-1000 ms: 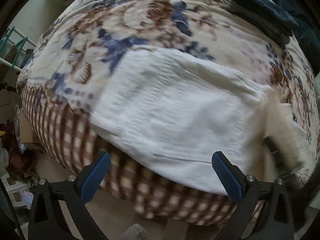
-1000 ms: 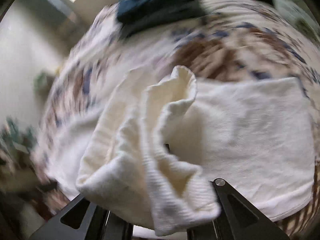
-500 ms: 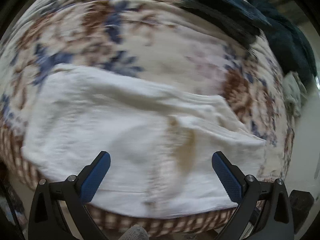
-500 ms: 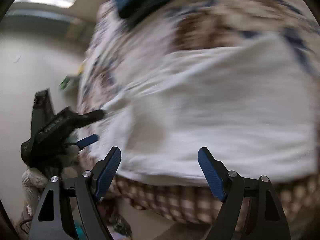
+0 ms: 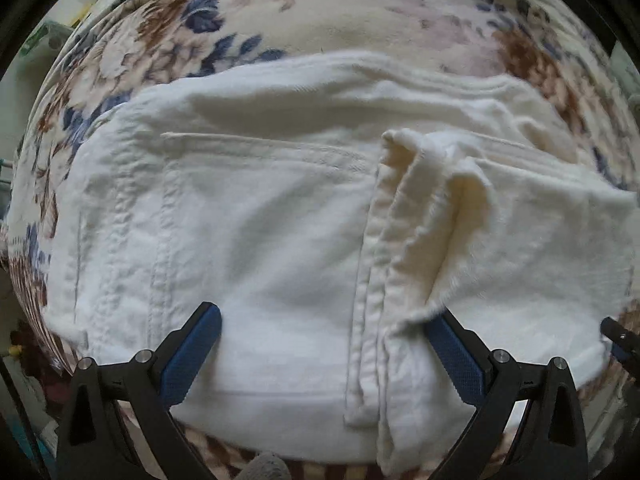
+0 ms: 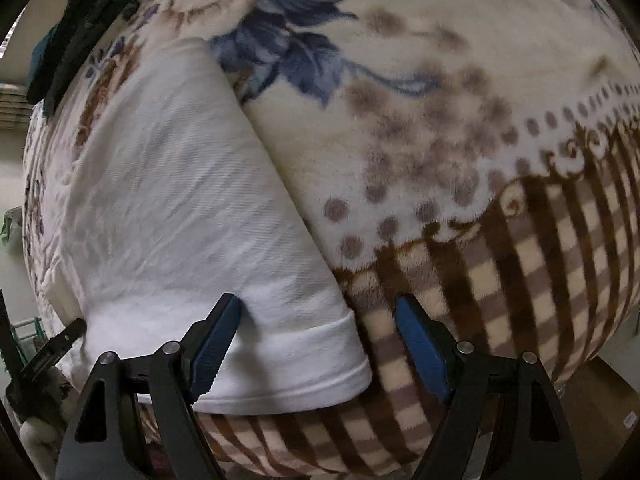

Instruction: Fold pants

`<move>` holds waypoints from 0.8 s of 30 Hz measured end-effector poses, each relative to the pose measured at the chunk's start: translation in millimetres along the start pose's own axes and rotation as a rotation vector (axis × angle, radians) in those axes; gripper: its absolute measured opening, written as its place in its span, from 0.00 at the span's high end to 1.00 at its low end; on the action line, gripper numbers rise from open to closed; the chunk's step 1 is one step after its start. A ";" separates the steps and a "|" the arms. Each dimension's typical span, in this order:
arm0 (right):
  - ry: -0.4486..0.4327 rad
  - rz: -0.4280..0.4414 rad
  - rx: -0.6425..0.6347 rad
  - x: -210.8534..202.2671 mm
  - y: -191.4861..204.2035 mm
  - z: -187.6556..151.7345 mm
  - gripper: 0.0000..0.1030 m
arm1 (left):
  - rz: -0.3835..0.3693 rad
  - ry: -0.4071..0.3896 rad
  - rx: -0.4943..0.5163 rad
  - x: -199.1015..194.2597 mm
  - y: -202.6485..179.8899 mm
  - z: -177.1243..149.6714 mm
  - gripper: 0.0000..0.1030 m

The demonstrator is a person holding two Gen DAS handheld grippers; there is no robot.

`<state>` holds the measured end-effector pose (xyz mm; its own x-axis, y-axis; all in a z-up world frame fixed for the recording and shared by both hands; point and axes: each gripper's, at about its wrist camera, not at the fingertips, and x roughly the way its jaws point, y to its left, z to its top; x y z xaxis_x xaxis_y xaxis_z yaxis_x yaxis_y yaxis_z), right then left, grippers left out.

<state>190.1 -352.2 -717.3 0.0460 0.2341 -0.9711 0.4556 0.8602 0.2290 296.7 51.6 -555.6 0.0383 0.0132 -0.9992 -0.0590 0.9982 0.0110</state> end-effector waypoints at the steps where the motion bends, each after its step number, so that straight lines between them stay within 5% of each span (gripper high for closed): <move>1: -0.010 0.000 -0.007 -5.3 1.2 -1.4 0.20 | -0.008 -0.014 -0.021 -9.0 5.8 -2.3 0.00; 8: -0.025 -0.016 -0.035 -38.2 52.4 -18.9 0.19 | -0.189 -0.156 -0.393 -63.7 113.6 -46.9 0.00; 14: 0.010 -0.026 -0.139 -23.1 127.9 -20.9 0.19 | -0.377 -0.203 -0.838 -23.4 207.9 -95.0 0.00; 16: 0.013 -0.027 -0.163 -16.8 151.2 -21.5 0.19 | -0.517 -0.210 -0.963 3.7 219.0 -97.9 0.01; 18: 0.015 -0.031 -0.177 -15.6 168.6 -26.2 0.19 | -0.608 -0.205 -1.033 25.5 222.8 -94.8 0.06; 20: 0.021 -0.041 -0.190 -5.6 185.8 -20.7 0.19 | -0.627 -0.235 -1.048 30.8 227.2 -86.4 0.33; 24: 0.028 -0.060 -0.215 9.8 212.0 -15.0 0.19 | -0.623 -0.339 -0.926 12.9 210.5 -64.6 0.54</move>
<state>273.8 -160.8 -677.3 -0.0016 0.1895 -0.9819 0.2571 0.9490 0.1827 220.3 258.2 -568.8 0.5734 -0.3097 -0.7585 -0.6361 0.4152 -0.6504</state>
